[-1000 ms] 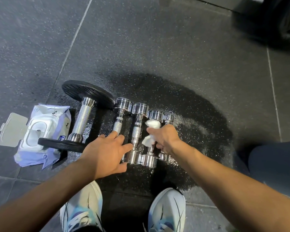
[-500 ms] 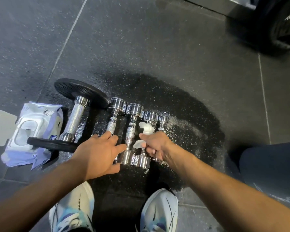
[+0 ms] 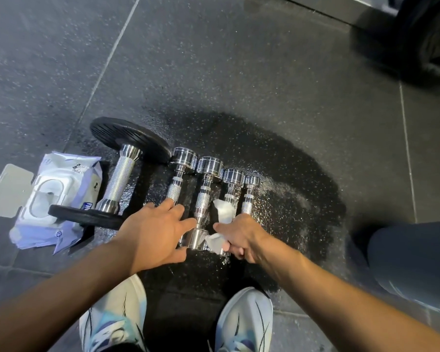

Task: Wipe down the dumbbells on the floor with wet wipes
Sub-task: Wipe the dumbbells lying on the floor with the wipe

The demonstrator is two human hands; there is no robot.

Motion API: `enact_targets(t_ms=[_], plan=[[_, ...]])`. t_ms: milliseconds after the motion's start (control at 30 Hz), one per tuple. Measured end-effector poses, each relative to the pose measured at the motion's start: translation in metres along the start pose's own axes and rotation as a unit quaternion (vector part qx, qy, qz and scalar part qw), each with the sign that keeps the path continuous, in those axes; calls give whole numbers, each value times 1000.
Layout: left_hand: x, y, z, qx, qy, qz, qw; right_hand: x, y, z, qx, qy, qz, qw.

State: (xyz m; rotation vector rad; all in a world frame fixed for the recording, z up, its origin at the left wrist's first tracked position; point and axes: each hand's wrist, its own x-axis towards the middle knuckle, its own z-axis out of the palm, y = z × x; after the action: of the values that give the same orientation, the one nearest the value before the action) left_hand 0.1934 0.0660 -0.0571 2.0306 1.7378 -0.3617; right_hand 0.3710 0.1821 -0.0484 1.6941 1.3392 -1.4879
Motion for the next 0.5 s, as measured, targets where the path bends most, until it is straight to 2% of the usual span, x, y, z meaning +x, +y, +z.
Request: enact_targets(t_ms=[167,333,433,500], plan=[[-1,0,-1,4,-2,-1,1000,-10,-11,-14,-115,-42,18,992],[-1,1,0,8,2,-2,1000,-15,-13,-17,-151,-23,-19,988],[-1,0,2,8,6,1,1000,-13,-12,-11,-202,39,-82,975],[-1,0,3,8,6,0,1000,-11,-10,-7,-283,125,-154,938]])
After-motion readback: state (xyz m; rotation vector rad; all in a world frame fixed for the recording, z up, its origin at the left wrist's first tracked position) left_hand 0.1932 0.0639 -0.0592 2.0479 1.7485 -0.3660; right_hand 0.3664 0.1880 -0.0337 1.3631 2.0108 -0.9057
